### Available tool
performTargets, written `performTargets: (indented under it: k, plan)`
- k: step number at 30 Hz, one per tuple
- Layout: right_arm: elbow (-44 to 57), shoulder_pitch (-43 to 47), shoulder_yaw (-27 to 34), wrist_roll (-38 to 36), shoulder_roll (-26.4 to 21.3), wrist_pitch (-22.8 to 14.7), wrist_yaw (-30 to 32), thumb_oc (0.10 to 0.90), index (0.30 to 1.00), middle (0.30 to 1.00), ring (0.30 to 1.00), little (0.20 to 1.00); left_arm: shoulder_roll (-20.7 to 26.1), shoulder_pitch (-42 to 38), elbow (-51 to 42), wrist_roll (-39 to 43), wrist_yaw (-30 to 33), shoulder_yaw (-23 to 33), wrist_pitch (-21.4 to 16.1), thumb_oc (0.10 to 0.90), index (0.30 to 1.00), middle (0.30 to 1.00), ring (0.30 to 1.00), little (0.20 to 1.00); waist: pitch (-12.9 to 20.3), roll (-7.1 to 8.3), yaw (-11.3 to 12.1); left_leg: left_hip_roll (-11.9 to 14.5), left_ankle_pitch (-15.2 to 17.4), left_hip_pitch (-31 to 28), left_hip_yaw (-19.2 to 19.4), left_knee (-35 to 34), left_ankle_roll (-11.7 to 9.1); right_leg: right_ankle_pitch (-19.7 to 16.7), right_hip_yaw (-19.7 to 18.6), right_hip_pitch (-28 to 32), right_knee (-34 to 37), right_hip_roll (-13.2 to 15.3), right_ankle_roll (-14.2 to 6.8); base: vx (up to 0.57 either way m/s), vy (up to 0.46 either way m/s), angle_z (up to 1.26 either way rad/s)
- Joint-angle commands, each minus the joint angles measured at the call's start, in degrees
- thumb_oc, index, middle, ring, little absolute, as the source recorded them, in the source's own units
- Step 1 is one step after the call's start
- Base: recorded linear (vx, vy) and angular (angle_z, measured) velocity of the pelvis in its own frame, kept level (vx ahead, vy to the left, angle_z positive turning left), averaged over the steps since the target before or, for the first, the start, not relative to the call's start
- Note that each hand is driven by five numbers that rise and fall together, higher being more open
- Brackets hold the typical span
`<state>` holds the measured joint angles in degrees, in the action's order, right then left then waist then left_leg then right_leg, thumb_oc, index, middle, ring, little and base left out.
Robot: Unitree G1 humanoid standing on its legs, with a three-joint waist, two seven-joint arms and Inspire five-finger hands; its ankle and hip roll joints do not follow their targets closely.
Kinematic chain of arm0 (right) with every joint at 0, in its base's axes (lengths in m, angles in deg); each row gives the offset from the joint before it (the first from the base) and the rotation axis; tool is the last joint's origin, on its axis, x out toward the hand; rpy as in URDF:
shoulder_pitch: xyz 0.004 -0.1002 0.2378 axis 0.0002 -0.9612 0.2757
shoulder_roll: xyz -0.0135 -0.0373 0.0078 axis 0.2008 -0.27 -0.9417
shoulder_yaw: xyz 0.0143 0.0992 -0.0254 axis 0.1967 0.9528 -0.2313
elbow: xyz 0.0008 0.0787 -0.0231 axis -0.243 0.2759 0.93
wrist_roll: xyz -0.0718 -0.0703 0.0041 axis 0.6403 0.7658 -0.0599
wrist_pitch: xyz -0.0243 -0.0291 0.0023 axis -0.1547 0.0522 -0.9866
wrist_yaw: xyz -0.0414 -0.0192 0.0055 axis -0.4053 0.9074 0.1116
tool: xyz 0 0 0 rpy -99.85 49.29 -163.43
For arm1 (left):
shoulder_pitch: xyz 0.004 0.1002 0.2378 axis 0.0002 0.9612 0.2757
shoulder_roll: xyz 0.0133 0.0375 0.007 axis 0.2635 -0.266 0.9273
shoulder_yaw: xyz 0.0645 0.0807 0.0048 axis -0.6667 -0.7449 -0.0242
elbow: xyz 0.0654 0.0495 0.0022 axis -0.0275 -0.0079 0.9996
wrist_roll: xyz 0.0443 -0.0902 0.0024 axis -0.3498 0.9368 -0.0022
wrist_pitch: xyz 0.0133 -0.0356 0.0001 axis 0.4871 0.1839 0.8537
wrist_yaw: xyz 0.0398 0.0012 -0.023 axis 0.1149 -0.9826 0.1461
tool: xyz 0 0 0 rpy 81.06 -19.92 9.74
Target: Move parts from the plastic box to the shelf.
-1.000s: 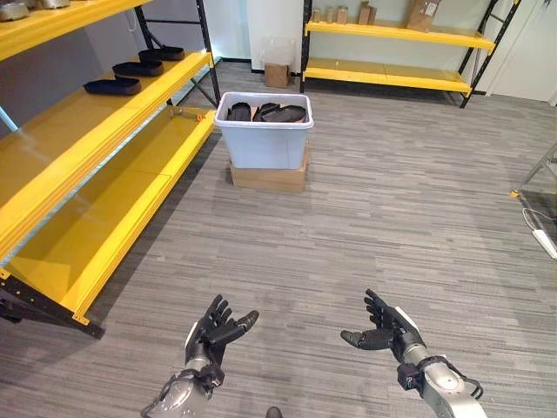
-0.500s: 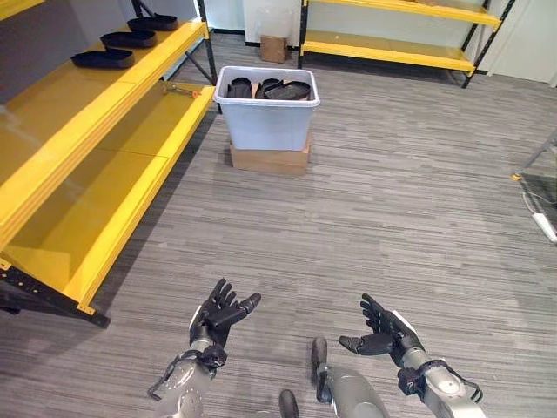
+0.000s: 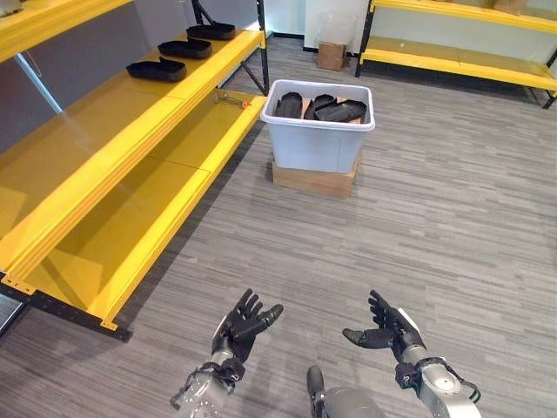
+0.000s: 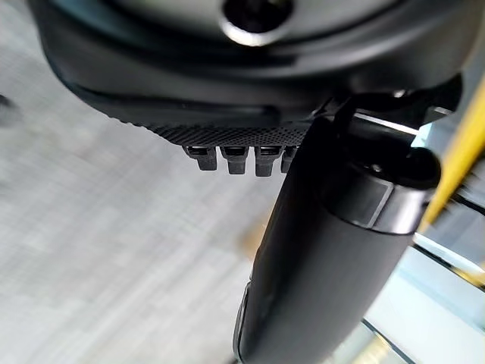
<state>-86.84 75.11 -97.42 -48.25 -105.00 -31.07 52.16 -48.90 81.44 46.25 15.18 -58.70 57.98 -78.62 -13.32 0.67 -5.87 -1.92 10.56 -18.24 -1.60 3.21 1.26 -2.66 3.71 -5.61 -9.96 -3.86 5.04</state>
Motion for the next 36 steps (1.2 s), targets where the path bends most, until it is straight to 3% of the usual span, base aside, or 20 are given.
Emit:
performTargets:
  k: [1,5,8,9,10,12,13,14,17,20,23,24,25,26,28,31,36]
  plan:
    - [4.27,-0.62,0.76,0.51,-0.74,-2.68,0.91,0.900,1.000,1.000,1.000,1.000,0.44,-1.33,-3.19,1.35,-3.30,-0.07,-2.39,0.900,1.000,1.000,1.000,1.000,3.60,1.72,-2.70,-0.57,0.87,-0.26,1.16,-0.24,1.85,-3.65,-2.44,-3.31,2.44,4.49,-8.99,0.20,-0.191,0.29]
    - [3.59,-1.14,0.74,-0.61,-0.94,-2.37,1.00,0.900,1.000,1.000,1.000,1.000,0.95,-1.57,-4.38,1.12,-3.32,-0.47,-2.91,0.900,1.000,1.000,1.000,1.000,4.36,0.86,-3.11,1.03,-3.95,1.23,0.78,3.17,0.36,-1.11,-2.31,-2.82,1.46,2.83,-7.27,0.22,-0.253,0.00]
    - [3.55,-1.52,0.48,4.44,-1.97,-3.18,2.10,0.900,1.000,1.000,1.000,1.000,1.25,-3.21,-4.29,-0.43,-3.68,-0.32,-4.34,0.900,1.000,1.000,1.000,1.000,5.18,0.53,-3.95,1.38,-8.95,4.18,1.84,11.94,-1.11,0.86,-2.62,-1.14,2.27,1.57,-5.73,0.19,-0.276,-0.05]
    - [3.72,-1.89,0.24,4.10,-2.88,-3.28,1.46,0.900,1.000,1.000,1.000,1.000,1.26,-3.92,-4.35,-0.95,-3.94,-0.27,-6.51,0.900,1.000,1.000,1.000,1.000,5.37,0.41,-4.20,0.91,-11.44,6.08,2.45,18.10,-2.11,1.66,-2.60,-0.50,2.47,1.22,-4.66,0.17,-0.257,-0.12]
    - [3.67,-1.98,0.24,4.09,-3.05,-3.34,1.33,0.900,1.000,1.000,1.000,1.000,1.27,-4.06,-4.39,-0.54,-3.52,-0.24,-6.72,0.900,1.000,1.000,1.000,1.000,5.44,0.35,-4.28,0.84,-11.94,6.55,2.68,19.65,-2.38,1.91,-2.52,-0.41,2.43,1.14,-4.37,0.14,-0.230,-0.22]
    - [3.81,-2.73,0.31,4.14,-3.53,-3.63,0.82,0.900,1.000,1.000,1.000,1.000,1.29,-4.71,-4.32,1.66,-2.31,0.54,-7.39,0.900,1.000,1.000,1.000,1.000,5.20,1.14,-4.43,0.68,-15.57,11.33,5.77,32.19,-3.72,2.59,-2.31,1.33,2.66,1.75,-2.92,0.11,-0.254,-0.21]
    - [3.12,-3.11,0.07,3.96,-3.82,-4.66,1.12,0.900,1.000,1.000,1.000,1.000,1.49,-5.67,-4.09,0.55,-2.59,1.64,-8.01,0.900,1.000,1.000,1.000,1.000,4.40,2.61,-4.05,2.78,-14.75,20.04,8.89,47.36,-3.25,3.46,-2.70,4.16,2.84,2.44,-1.74,0.12,-0.287,-0.13]
    - [2.83,-3.14,0.04,3.67,-3.84,-4.98,1.23,0.900,1.000,1.000,1.000,1.000,1.55,-5.88,-3.96,0.24,-2.53,1.90,-8.25,0.900,1.000,1.000,1.000,1.000,4.07,2.88,-3.81,2.89,-14.13,21.94,9.33,48.79,-2.70,3.64,-3.04,4.88,2.93,2.62,-1.72,0.14,-0.248,0.04]
    - [2.24,-2.87,0.22,2.04,-3.82,-6.11,-0.74,0.900,1.000,1.000,1.000,1.000,2.45,-5.78,-3.35,0.86,-2.55,3.64,-9.63,0.900,1.000,1.000,1.000,1.000,2.35,3.18,-2.57,3.92,-10.66,27.00,11.39,42.64,-0.41,4.43,-4.87,8.56,3.99,2.26,-2.34,0.16,-0.030,-0.02]
    - [2.47,-2.11,0.38,1.17,-4.10,-5.36,-2.41,0.900,1.000,1.000,1.000,1.000,3.32,-5.77,-3.65,0.18,-2.07,4.77,-10.66,0.900,1.000,1.000,1.000,1.000,1.44,3.51,-1.09,3.86,-10.87,28.80,12.71,23.97,0.05,5.51,-6.46,12.00,5.61,2.10,-3.31,0.18,0.114,-0.23]
    - [2.81,-2.19,-0.20,0.40,-4.41,-4.73,-3.42,0.900,1.000,1.000,1.000,1.000,3.59,-5.87,-4.46,-0.91,-0.14,5.39,-10.13,0.900,1.000,1.000,1.000,1.000,1.64,2.50,0.60,4.00,-14.97,29.14,9.81,3.93,-1.38,6.62,-7.66,15.82,7.62,1.52,-4.68,0.28,0.133,-0.31]
    - [2.93,-2.71,-0.48,0.54,-4.73,-4.73,-4.71,0.900,1.000,1.000,1.000,1.000,3.77,-5.47,-4.14,0.38,0.24,6.23,-10.23,0.900,1.000,1.000,1.000,1.000,1.98,2.00,1.54,5.09,-17.84,29.56,7.87,-4.14,-2.49,7.43,-8.61,17.66,8.20,1.44,-5.06,0.39,0.120,-0.46]
    - [2.57,-2.95,-0.88,0.90,-4.88,-5.42,-5.91,0.900,1.000,1.000,1.000,1.000,3.72,-5.02,-3.47,0.31,0.02,7.14,-10.51,0.900,1.000,1.000,1.000,1.000,2.21,1.79,2.20,6.10,-18.63,30.80,6.29,-7.62,-3.21,8.17,-9.34,18.78,8.15,1.65,-5.41,0.49,0.144,-0.63]
    - [2.60,-3.01,-1.87,0.71,-4.92,-6.37,-6.96,0.900,1.000,1.000,1.000,1.000,3.46,-4.93,-1.86,-0.19,-0.32,8.33,-11.23,0.900,1.000,1.000,1.000,1.000,2.05,1.67,2.58,7.56,-18.59,32.53,5.07,-8.21,-3.98,9.32,-9.51,20.18,7.63,2.32,-5.76,0.43,0.130,-0.71]
    - [3.52,-2.60,-2.51,-0.14,-5.01,-6.91,-7.93,0.900,1.000,1.000,1.000,1.000,3.23,-4.49,-0.33,0.58,-1.00,9.36,-11.45,0.900,1.000,1.000,1.000,1.000,1.98,0.97,2.55,8.19,-18.69,31.38,6.35,-7.89,-4.25,11.00,-8.95,20.80,6.58,2.94,-6.24,0.34,0.129,-0.71]
    - [4.48,-1.84,-3.55,0.45,-4.86,-6.31,-9.77,0.900,1.000,1.000,1.000,1.000,3.28,-4.44,0.99,-0.07,-6.02,9.42,-8.96,0.900,1.000,1.000,1.000,1.000,1.73,-0.16,2.45,8.68,-18.52,29.29,6.73,-6.94,-4.53,12.65,-7.40,20.17,4.35,3.68,-6.10,0.31,0.148,-0.43]
    - [4.32,-0.51,-4.39,1.16,-3.98,-6.00,-8.34,0.900,1.000,1.000,1.000,1.000,3.88,-4.99,2.48,-0.62,-9.50,7.60,-7.73,0.900,1.000,1.000,1.000,1.000,2.23,-1.07,2.47,5.65,-17.25,26.29,7.02,-3.60,-3.60,13.06,-5.72,20.58,3.47,4.76,-6.49,0.36,0.210,-0.37]
